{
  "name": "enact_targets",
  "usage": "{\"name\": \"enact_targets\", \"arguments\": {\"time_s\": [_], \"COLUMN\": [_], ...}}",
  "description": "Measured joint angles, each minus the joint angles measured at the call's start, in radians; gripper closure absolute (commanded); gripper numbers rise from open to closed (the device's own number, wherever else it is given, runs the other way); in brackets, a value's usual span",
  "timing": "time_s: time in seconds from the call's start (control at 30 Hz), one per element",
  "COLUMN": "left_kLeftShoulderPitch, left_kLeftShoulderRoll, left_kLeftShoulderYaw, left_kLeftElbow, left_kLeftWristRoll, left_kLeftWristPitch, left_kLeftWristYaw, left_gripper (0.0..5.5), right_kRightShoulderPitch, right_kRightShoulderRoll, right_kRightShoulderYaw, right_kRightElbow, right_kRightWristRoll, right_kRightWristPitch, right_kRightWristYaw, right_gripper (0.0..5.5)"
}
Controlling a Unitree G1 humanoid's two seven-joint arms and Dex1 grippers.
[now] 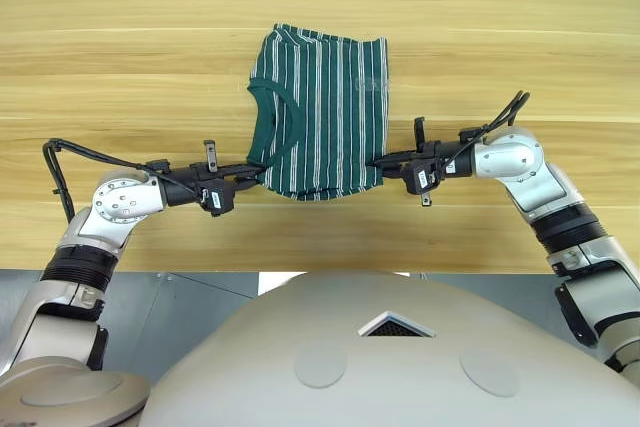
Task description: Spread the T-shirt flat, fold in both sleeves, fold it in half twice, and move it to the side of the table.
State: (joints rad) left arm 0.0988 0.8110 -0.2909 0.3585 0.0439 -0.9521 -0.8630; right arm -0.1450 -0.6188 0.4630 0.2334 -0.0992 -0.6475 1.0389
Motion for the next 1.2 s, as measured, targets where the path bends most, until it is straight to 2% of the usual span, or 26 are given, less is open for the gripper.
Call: {"name": "enact_targets", "arguments": {"time_s": [0.23,0.47,0.6,0.7,0.8,0.9,1.07,1.2], "left_kLeftShoulderPitch": [0.031,0.193,0.209,0.078,-0.152,-0.299,-0.506,-0.595], "left_kLeftShoulderRoll": [-0.018,0.101,0.170,0.167,0.051,-0.023,-0.133,-0.207], "left_kLeftShoulderYaw": [-0.021,0.051,0.070,0.026,-0.053,-0.068,-0.065,-0.046], "left_kLeftElbow": [-0.033,-0.396,-0.505,-0.493,-0.405,-0.295,-0.024,0.165], "left_kLeftWristRoll": [-0.100,-0.262,-0.291,-0.330,-0.350,-0.363,-0.334,-0.306], "left_kLeftWristPitch": [0.026,0.142,0.286,0.448,0.633,0.745,0.794,0.792], "left_kLeftWristYaw": [-0.021,-0.030,-0.080,-0.187,-0.308,-0.390,-0.460,-0.474], "left_gripper": [5.50,5.50,5.50,5.50,5.50,5.50,5.50,5.50], "right_kRightShoulderPitch": [0.001,0.126,0.108,-0.013,-0.181,-0.248,-0.341,-0.396], "right_kRightShoulderRoll": [-0.010,-0.251,-0.272,-0.237,-0.158,-0.123,-0.071,-0.030], "right_kRightShoulderYaw": [0.000,-0.131,-0.173,-0.170,-0.146,-0.122,-0.082,-0.073], "right_kRightElbow": [-0.019,-0.309,-0.332,-0.216,-0.011,0.158,0.358,0.483], "right_kRightWristRoll": [0.103,0.546,0.638,0.641,0.627,0.627,0.629,0.636], "right_kRightWristPitch": [0.039,0.274,0.376,0.468,0.551,0.572,0.587,0.607], "right_kRightWristYaw": [0.064,0.329,0.413,0.486,0.559,0.571,0.574,0.574], "right_gripper": [5.40,5.40,5.40,5.40,5.40,5.40,5.40,5.40]}}
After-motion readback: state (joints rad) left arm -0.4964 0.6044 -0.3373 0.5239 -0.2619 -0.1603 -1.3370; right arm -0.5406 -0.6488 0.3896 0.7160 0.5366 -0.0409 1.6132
